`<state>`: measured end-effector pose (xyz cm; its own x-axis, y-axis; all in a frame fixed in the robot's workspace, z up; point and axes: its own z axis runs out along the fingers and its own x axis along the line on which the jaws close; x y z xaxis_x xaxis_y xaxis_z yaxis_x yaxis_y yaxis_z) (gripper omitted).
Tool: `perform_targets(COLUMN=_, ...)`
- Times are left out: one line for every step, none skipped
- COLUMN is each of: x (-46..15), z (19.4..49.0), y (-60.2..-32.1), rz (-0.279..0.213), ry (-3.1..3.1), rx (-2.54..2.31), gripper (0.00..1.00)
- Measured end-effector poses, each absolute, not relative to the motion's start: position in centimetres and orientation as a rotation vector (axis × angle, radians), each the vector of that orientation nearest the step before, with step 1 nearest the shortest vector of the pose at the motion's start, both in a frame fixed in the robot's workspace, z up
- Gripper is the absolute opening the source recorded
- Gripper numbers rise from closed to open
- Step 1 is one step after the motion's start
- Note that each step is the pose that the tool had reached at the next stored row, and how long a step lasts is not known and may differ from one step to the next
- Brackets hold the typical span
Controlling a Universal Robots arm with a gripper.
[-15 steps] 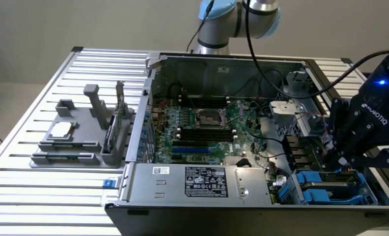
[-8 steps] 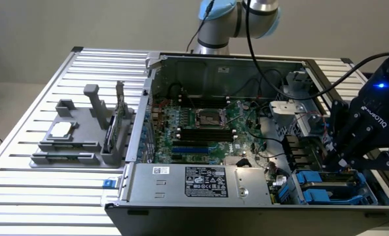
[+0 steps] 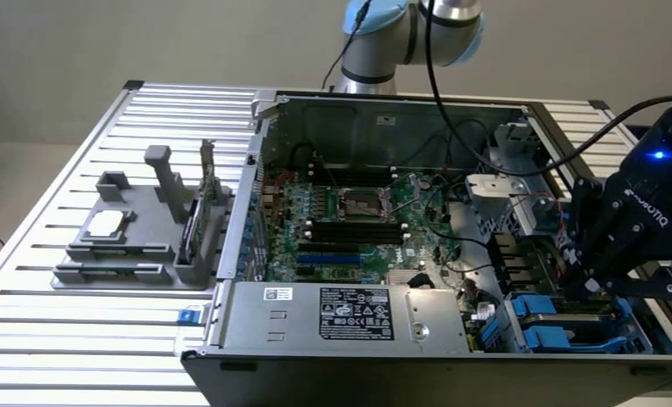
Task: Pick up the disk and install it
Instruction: 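Insert the second disk wire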
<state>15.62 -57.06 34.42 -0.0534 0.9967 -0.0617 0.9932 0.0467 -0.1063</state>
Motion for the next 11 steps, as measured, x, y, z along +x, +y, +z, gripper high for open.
perform_targets(x=15.64, z=34.39, y=-57.07, rz=0.185, ry=-2.251, rx=-2.141, gripper=0.16)
perform_targets(x=15.67, z=34.38, y=-57.08, rz=0.183, ry=-2.250, rx=-2.140, gripper=0.16)
perform_targets(x=15.70, z=34.36, y=-57.09, rz=0.180, ry=-2.249, rx=-2.140, gripper=0.16)
perform_targets(x=15.72, z=34.35, y=-57.11, rz=0.178, ry=-2.246, rx=-2.140, gripper=0.16)
perform_targets(x=15.72, z=34.34, y=-57.13, rz=0.176, ry=-2.244, rx=-2.142, gripper=0.16)
perform_targets(x=15.72, z=34.34, y=-57.16, rz=0.175, ry=-2.242, rx=-2.143, gripper=0.16)
perform_targets(x=15.73, z=34.34, y=-57.22, rz=0.173, ry=-2.240, rx=-2.144, gripper=0.16)
perform_targets(x=15.73, z=34.34, y=-57.27, rz=0.172, ry=-2.237, rx=-2.145, gripper=0.16)
perform_targets(x=15.73, z=34.33, y=-57.33, rz=0.170, ry=-2.235, rx=-2.146, gripper=0.16)
perform_targets(x=15.74, z=34.33, y=-57.40, rz=0.168, ry=-2.233, rx=-2.146, gripper=0.16)
perform_targets(x=15.74, z=34.32, y=-57.46, rz=0.165, ry=-2.230, rx=-2.147, gripper=0.16)
